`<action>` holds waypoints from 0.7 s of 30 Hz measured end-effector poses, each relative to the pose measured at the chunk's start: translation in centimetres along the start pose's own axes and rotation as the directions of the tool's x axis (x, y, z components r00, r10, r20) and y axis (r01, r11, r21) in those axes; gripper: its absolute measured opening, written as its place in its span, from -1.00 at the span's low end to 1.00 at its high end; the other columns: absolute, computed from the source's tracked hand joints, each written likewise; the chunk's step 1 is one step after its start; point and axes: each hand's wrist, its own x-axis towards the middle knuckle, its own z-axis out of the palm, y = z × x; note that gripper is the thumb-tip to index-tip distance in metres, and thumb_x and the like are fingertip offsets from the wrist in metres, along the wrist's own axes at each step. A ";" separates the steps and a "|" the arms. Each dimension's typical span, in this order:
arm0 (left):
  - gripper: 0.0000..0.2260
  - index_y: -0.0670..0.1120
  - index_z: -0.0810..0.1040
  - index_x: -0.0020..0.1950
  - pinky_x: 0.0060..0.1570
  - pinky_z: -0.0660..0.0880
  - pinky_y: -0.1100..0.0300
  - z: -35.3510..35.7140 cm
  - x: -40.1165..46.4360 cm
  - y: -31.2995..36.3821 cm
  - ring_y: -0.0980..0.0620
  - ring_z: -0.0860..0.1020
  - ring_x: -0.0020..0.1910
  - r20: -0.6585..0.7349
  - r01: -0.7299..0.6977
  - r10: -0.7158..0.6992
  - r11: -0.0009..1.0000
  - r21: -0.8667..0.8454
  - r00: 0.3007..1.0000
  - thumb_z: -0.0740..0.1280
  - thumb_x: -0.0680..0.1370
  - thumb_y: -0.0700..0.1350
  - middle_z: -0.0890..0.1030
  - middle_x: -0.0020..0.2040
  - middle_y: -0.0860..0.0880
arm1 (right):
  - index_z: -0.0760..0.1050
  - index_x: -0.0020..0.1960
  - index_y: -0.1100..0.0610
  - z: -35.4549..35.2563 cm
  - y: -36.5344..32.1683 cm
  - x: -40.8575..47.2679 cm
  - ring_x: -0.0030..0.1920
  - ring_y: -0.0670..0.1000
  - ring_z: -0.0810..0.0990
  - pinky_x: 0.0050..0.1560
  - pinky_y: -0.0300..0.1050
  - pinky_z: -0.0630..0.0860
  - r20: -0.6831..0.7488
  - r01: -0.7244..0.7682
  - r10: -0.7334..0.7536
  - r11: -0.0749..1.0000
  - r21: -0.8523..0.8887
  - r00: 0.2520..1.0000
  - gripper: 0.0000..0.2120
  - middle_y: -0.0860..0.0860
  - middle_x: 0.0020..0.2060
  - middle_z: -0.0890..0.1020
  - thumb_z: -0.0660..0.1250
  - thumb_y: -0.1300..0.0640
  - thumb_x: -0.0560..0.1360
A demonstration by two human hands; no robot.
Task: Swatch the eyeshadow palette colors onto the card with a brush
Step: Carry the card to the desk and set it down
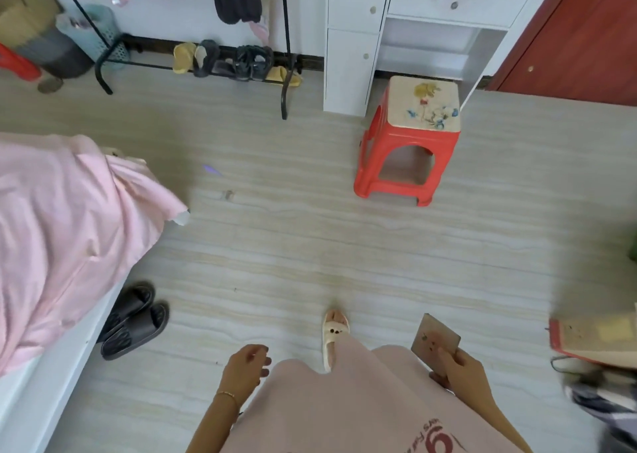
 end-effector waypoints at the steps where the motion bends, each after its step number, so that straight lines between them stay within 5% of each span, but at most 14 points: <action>1: -0.84 -0.19 0.54 0.07 -0.23 0.45 0.18 -0.2 1.2 1.9 -0.04 0.57 -0.23 -0.002 -0.006 0.006 1.000 0.004 1.000 0.21 0.58 -0.18 0.62 -0.11 -0.11 | 0.50 -0.17 0.10 0.1 -2.1 1.2 -0.31 0.09 0.66 -0.24 -0.05 0.47 0.003 0.014 -0.014 1.000 -0.006 1.000 -0.86 0.01 -0.21 0.59 0.22 0.12 0.52; 12: -0.89 -0.11 0.53 -0.02 -0.21 0.44 0.18 -3.0 11.9 19.0 -0.02 0.56 -0.23 -0.048 -0.067 0.064 0.996 -0.058 0.997 0.21 0.58 -0.19 0.62 -0.12 -0.10 | 0.53 -0.14 0.18 4.8 -21.3 11.4 -0.30 0.09 0.66 -0.10 -0.02 0.51 0.121 0.131 -0.119 0.986 -0.100 0.986 -0.75 0.03 -0.20 0.60 0.23 0.00 0.53; 17: -0.88 -0.16 0.54 0.02 -0.23 0.43 0.15 -5.5 17.8 22.7 -0.05 0.57 -0.23 -0.052 -0.005 0.002 0.999 -0.052 0.999 0.22 0.58 -0.20 0.62 -0.14 -0.11 | 0.52 -0.14 0.14 8.2 -27.6 15.6 -0.31 0.06 0.66 -0.14 -0.06 0.49 0.094 0.097 -0.091 0.993 -0.065 0.991 -0.79 0.00 -0.19 0.59 0.23 0.02 0.53; 21: -0.86 -0.20 0.54 0.04 -0.22 0.42 0.14 -8.9 23.1 27.9 -0.05 0.55 -0.26 -0.058 -0.003 0.002 1.000 -0.022 0.998 0.22 0.57 -0.21 0.61 -0.15 -0.13 | 0.51 -0.13 0.19 10.4 -32.1 18.7 -0.31 0.14 0.64 0.00 0.11 0.50 0.030 0.050 -0.050 0.999 0.000 0.998 -0.85 0.02 -0.22 0.56 0.22 0.15 0.53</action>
